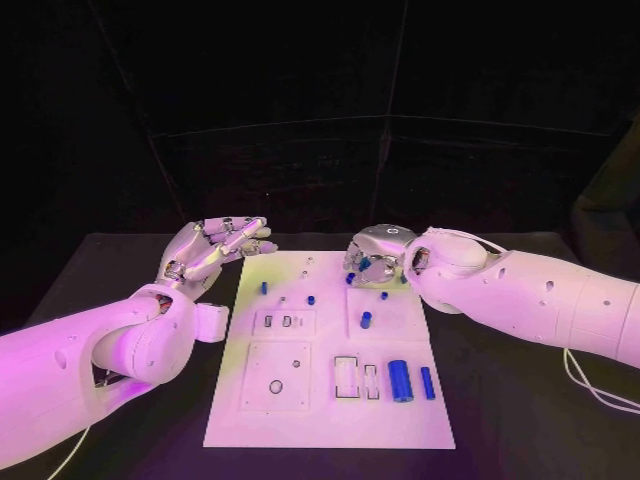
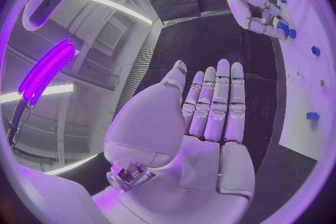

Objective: Assemble the parts on the task board

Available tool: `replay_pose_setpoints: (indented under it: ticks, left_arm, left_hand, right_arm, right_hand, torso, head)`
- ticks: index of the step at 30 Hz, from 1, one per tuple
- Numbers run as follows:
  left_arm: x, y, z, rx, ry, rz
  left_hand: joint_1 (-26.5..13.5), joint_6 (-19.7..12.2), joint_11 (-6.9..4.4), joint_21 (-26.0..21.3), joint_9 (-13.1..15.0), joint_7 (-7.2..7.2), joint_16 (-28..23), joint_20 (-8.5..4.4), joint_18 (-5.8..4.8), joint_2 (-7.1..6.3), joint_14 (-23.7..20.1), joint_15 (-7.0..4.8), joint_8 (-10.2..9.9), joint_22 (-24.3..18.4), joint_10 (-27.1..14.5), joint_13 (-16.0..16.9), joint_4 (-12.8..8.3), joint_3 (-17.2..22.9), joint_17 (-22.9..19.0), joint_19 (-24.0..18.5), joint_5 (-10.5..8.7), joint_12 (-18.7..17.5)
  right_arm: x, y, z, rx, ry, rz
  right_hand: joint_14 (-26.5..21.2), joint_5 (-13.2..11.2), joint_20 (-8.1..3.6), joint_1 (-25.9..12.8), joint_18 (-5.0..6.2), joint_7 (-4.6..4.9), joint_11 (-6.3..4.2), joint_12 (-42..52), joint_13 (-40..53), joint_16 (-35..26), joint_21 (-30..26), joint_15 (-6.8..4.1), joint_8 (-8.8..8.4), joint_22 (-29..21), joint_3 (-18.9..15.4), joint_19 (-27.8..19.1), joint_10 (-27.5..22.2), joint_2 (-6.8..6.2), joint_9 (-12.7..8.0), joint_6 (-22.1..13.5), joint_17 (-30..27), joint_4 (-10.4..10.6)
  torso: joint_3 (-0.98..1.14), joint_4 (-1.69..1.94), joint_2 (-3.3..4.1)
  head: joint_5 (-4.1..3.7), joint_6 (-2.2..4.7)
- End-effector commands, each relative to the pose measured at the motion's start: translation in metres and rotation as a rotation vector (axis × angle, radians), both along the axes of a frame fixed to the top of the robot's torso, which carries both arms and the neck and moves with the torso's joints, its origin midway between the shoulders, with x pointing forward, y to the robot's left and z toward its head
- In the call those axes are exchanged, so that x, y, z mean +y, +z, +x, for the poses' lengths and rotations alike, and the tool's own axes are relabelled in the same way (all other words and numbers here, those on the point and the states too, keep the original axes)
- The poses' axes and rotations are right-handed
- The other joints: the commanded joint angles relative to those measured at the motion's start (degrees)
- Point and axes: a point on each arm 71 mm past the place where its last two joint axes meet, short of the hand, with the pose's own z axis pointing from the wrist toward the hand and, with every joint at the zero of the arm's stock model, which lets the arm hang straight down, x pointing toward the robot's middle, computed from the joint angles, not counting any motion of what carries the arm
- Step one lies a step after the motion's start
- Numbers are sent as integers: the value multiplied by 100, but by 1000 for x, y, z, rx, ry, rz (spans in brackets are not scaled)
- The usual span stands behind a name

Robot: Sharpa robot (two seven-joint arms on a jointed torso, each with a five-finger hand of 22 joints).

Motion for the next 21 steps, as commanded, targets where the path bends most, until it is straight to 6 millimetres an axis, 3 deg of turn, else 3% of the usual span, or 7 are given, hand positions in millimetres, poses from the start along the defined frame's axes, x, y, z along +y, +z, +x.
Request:
replay_pose_setpoints:
  ticks: [1, 3, 7, 14, 21]
  left_arm:
    - [-2, 2, -1, -4, -30, -2]
    - [-2, 1, -1, -2, -32, -2]
    - [-2, 1, -1, 3, -36, -2]
    - [-1, 0, 0, 9, -38, 0]
    - [0, -1, 0, 15, -40, 3]
  left_hand:
    - [52, 22, 19, -24, -6, 12, -30, -2, 83, 3, 18, 11, -25, -7, 37, -9, -38, -2, 3, 39, -20, -31]
    - [46, 20, 22, -31, -6, 16, -39, -1, 82, 2, 17, 13, -34, -13, 36, -10, -38, -4, 3, 40, -22, -41]
    - [38, 18, 26, -40, -7, 22, -50, 1, 82, 0, 15, 16, -44, -20, 34, -11, -39, -9, 2, 40, -29, -54]
    - [28, 16, 31, -51, -7, 27, -65, 5, 81, -3, 11, 21, -57, -29, 32, -11, -40, -14, 2, 40, -39, -70]
    - [28, 16, 31, -51, -7, 27, -65, 5, 81, -3, 11, 21, -57, -29, 32, -11, -40, -14, 2, 40, -39, -70]
  right_arm:
    - [2, 1, 1, 2, -6, -48]
    - [3, 1, 1, 6, -8, -53]
    - [2, 0, 3, 19, -18, -64]
    - [2, -2, 4, 31, -34, -77]
    - [2, -3, 5, 43, -39, -87]
  right_hand:
    - [168, 1, 52, -75, -118, -5, -5, -13, 6, 392, 380, -1, -10, 447, 77, 61, -19, -12, 4, -47, 445, 4]
    - [184, -3, 56, -96, -166, -11, -11, -15, 5, 734, 722, -5, -12, 864, 148, 140, 5, 4, 3, -57, 847, 11]
    - [186, -30, 62, -113, -201, -2, -6, -14, 4, 1050, 1001, -5, -13, 1183, 272, 192, 8, 47, 3, -55, 1214, 20]
    - [138, -38, 81, -128, -234, 29, 26, -19, 0, 1280, 1276, 13, -15, 1475, 498, 233, -64, 36, 1, -54, 1405, 10]
    - [118, -52, 98, -123, -258, 65, 48, -10, 6, 1396, 1457, 28, 0, 1691, 681, 289, -99, 57, 8, -9, 1494, 14]
  torso:
    - [2, 20, 51]
    - [2, 28, 58]
    - [10, 29, 65]
    - [23, 20, 87]
    - [24, 45, 96]
  head:
    - [-4, -4]
    - [-9, -9]
    - [2, -19]
    - [20, -28]
    - [14, -34]
